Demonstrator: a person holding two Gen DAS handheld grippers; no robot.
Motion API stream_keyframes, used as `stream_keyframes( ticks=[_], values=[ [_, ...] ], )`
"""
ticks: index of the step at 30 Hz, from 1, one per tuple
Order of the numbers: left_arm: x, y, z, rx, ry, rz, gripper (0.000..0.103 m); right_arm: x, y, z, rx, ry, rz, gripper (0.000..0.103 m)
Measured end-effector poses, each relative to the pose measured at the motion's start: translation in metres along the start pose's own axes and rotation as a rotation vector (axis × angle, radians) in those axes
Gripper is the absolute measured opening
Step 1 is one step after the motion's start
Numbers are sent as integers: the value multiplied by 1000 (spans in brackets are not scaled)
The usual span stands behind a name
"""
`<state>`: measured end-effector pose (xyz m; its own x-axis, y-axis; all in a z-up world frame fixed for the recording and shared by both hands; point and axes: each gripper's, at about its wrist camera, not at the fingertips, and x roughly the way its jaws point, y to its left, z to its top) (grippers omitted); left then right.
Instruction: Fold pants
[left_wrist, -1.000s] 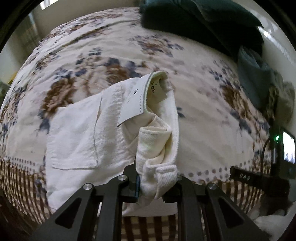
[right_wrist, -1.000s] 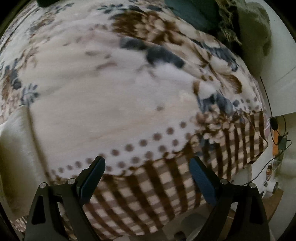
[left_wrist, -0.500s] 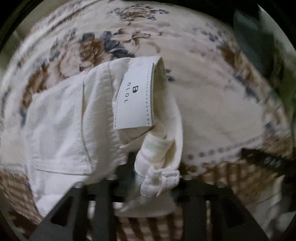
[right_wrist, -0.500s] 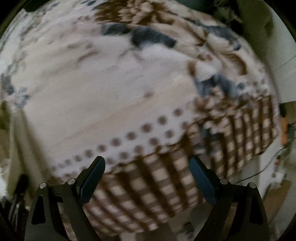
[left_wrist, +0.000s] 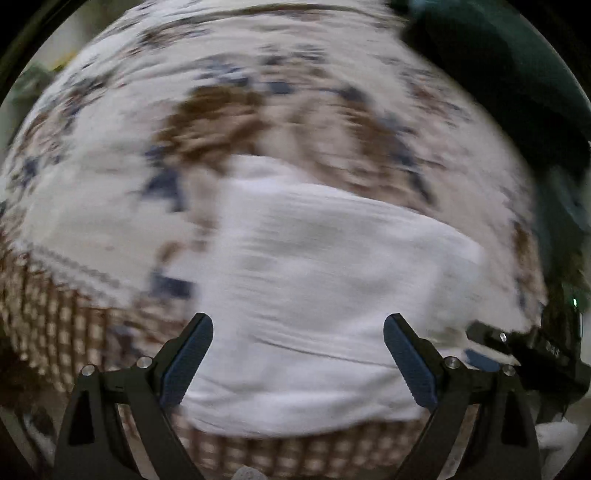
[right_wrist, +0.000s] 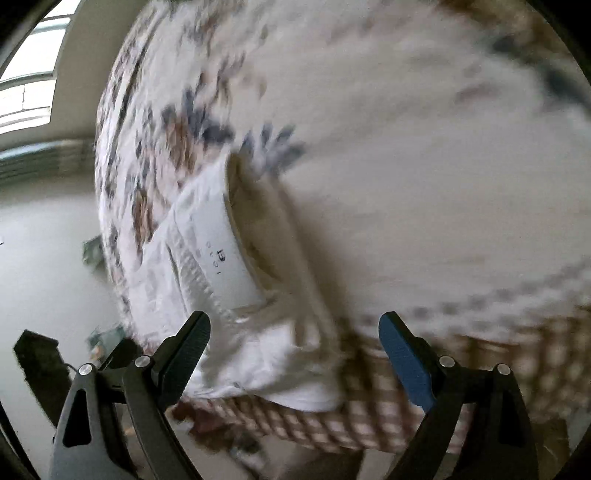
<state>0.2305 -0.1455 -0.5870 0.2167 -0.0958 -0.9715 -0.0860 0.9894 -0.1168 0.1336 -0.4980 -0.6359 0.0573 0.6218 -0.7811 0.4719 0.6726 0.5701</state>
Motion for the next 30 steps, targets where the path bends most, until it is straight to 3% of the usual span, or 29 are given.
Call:
stream_keyframes(
  ticks=[1,2,3,6,8,9,12,16,18,21,24,26,27,28,29,30],
  values=[
    [3,12,2,-19,-4,23,94,16,2,1,-7,36,0,92],
    [7,21,5,-34,-3,45,94,25,5,1,-13,42,-14,80],
    [8,28,7,-43,-5,52,94,26,8,-3,-20,14,-49,47],
    [9,41,10,-57,-22,72,94,10,30,-22,-92,-71,-156,29],
    [10,47,14,-61,-30,82,94,-8,41,-37,-112,-108,-171,24],
    [11,48,16,-65,-30,83,94,-17,46,-44,-117,-121,-169,15],
    [14,47,21,-78,-23,50,94,-47,51,-55,-106,-165,-201,14],
    [18,42,29,-74,-18,12,94,-72,22,-65,-40,-195,-245,14],
    [21,37,33,-61,-16,-3,94,-73,4,-61,-20,-180,-283,14],
    [33,27,44,-39,-2,-32,94,-62,-17,-53,-6,-144,-253,15],
    [54,16,64,-38,28,-86,94,-52,-26,-43,1,-90,-243,26],
    [74,8,80,-39,52,-117,94,-54,-35,-38,44,-103,-229,43],
    [83,7,85,-47,60,-125,94,-54,-39,-36,64,-113,-225,57],
    [93,7,90,-58,71,-142,85,-56,-45,-33,93,-129,-211,61],
    [103,8,94,-73,83,-191,47,-57,-50,-30,118,-143,-192,61],
    [107,8,96,-83,93,-231,37,-57,-53,-24,135,-160,-172,61]
  ],
)
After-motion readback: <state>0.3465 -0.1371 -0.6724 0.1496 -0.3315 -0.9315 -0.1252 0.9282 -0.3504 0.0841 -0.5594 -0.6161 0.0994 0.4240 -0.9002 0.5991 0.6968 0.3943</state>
